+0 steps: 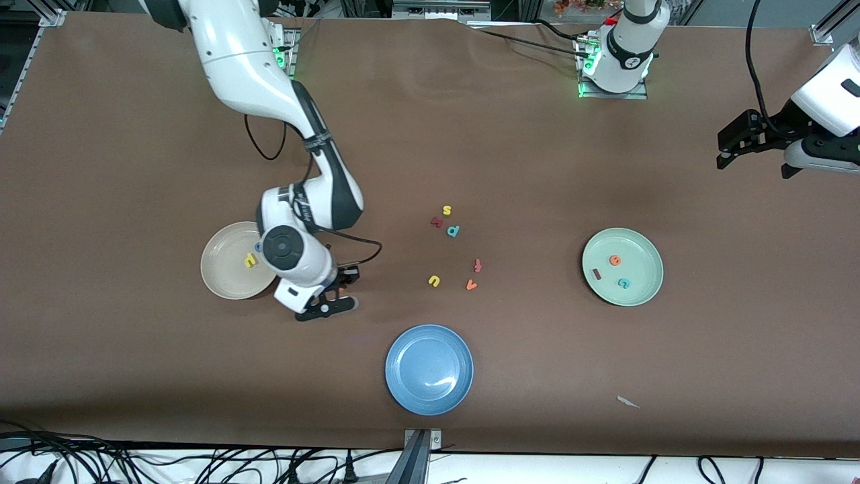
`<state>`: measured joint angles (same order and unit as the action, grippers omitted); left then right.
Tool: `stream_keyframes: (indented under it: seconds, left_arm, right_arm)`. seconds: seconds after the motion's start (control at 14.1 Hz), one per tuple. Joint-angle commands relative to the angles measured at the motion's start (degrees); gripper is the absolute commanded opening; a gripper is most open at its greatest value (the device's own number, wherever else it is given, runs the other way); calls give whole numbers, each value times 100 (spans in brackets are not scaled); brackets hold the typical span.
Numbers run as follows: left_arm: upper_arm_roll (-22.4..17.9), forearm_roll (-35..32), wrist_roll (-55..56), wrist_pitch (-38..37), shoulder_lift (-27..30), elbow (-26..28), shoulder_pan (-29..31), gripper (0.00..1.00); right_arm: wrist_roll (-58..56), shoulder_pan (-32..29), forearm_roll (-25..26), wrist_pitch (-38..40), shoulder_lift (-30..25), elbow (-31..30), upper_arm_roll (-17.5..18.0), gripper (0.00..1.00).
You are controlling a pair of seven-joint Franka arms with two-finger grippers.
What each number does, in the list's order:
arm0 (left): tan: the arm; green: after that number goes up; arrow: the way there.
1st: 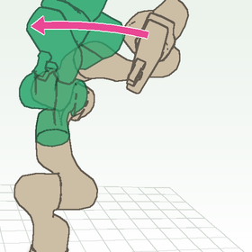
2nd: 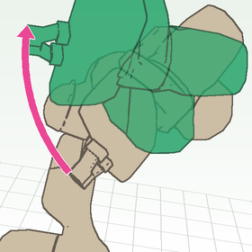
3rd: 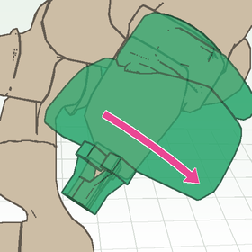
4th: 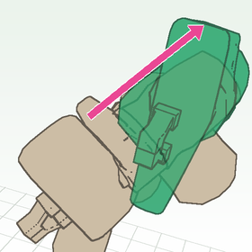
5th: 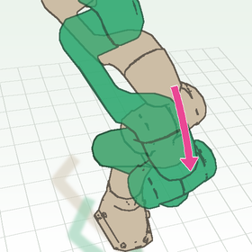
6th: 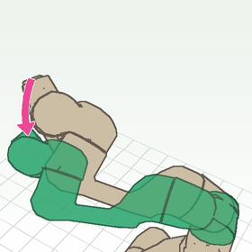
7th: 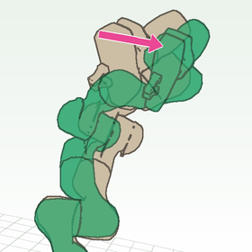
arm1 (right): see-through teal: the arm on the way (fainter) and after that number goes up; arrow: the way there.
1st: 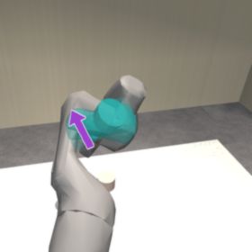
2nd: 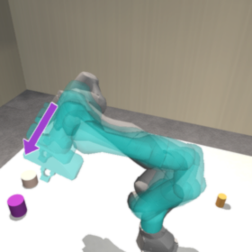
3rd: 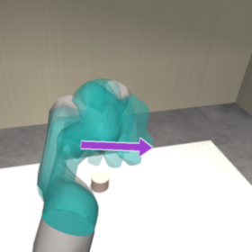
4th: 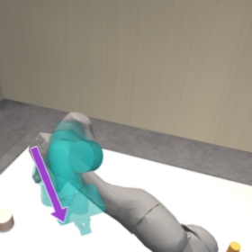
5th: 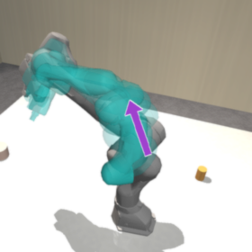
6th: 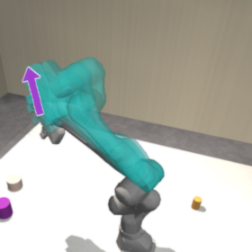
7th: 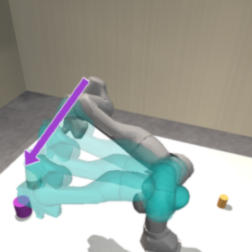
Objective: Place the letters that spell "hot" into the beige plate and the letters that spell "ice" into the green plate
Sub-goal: 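Place the orange f on the white plate while the left gripper returns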
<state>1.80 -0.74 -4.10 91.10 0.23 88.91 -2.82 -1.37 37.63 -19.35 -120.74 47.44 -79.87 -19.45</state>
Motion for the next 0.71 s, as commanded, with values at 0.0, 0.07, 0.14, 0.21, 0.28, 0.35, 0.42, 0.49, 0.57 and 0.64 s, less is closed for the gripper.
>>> stream_keyframes:
  seconds: [0.0, 0.07, 0.14, 0.21, 0.28, 0.35, 0.42, 0.49, 0.57, 0.64]
  left_arm:
    - [-119, 101, -126, -5, 100, 100, -140, 100]
    - [-119, 83, -134, -5, 91, 100, -140, 100]
    - [-119, 83, -134, -5, 91, 91, -148, 100]
    - [-119, 83, -134, -5, 100, 91, -157, 100]
    - [-119, 66, -134, -5, 100, 91, -157, 100]
    - [-119, 65, -134, -5, 100, 83, -149, 100]
    - [-127, 65, -143, -5, 100, 82, -157, 100]
    - [-127, 65, -135, -5, 100, 91, -157, 100]
    - [-127, 65, -143, -5, 100, 83, -157, 100]
    - [-127, 65, -143, -13, 100, 91, -157, 100]
  right_arm:
    - [-371, -28, 45, 463, -559, -493, -259, 12]
    - [-581, -28, 45, 411, -761, -834, -356, 12]
    - [-792, -28, 45, 359, -972, -1151, -470, 12]
    - [-1021, -28, 54, 323, -1191, -1432, -593, 12]
    - [-1206, -28, 54, 271, -1368, -1731, -708, 13]
    - [-1286, -19, 63, 149, -1526, -2021, -770, 13]
    - [-1321, -19, 80, -96, -1675, -2329, -805, 13]
    - [-1374, -19, 176, -369, -1790, -2610, -832, 13]
    - [-1375, -19, 238, -693, -1896, -2917, -832, 13]
    - [-1453, -19, 265, -1097, -1958, -3199, -841, 13]
